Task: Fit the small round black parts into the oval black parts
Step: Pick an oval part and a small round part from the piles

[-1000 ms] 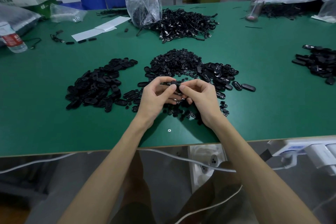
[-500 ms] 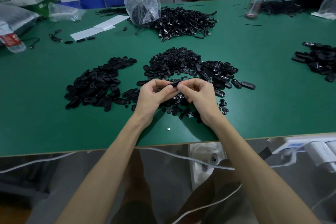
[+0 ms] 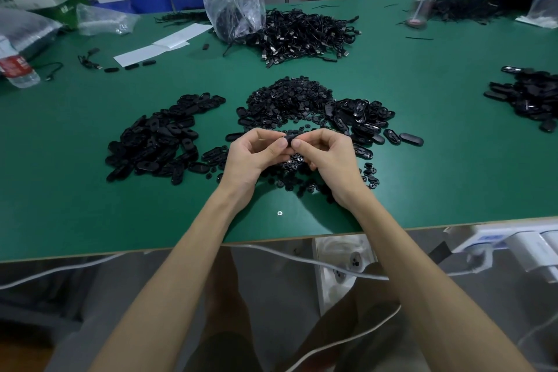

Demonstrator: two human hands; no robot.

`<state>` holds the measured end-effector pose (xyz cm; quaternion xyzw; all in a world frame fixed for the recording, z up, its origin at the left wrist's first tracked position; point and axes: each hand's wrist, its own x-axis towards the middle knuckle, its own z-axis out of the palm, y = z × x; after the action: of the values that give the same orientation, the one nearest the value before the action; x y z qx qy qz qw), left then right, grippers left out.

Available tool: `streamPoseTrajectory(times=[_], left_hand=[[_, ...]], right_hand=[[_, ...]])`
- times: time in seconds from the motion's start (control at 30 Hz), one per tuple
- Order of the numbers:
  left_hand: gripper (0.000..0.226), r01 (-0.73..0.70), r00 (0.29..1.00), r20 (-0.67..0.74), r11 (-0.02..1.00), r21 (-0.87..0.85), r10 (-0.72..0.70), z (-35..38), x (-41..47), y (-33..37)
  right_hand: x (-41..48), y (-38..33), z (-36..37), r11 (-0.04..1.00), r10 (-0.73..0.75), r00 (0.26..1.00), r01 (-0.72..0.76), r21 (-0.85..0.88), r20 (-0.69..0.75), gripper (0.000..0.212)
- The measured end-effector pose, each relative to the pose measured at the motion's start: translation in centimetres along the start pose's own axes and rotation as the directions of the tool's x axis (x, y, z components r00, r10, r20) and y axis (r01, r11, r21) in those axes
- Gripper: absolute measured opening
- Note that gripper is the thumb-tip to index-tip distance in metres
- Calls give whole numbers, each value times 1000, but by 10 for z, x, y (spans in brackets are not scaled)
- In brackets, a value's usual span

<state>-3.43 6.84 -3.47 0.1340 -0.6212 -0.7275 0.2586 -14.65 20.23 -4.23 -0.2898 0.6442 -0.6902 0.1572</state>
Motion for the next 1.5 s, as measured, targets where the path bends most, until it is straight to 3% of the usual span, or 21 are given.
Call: streamPoseTrajectory(times=[0.77,0.93,1.1,1.2,1.5], left_hand=[[15,-47,998,-28,987,156,52,1,1,-6],[14,-25,992,-118,992,125,40,-2,4,-8],[15,-17,992,-120,990,141,34,-1,4,-8],[15,-25,996,-76,986,168,38,1,3,-7],[15,-47,997,-43,970,239,59,3,0,-4]], right_hand=[[-5,-6,1,990,-71,997,71,-121,3,3],[-5,-8,3,988,-59,993,73,-133,104,19],[-4,-10,1,999,-32,996,35,-30,80,23],[-3,-8,0,1000,-15,1000,15,3,9,18],[-3,-5,2,994,3,999,1,-113,34,8]])
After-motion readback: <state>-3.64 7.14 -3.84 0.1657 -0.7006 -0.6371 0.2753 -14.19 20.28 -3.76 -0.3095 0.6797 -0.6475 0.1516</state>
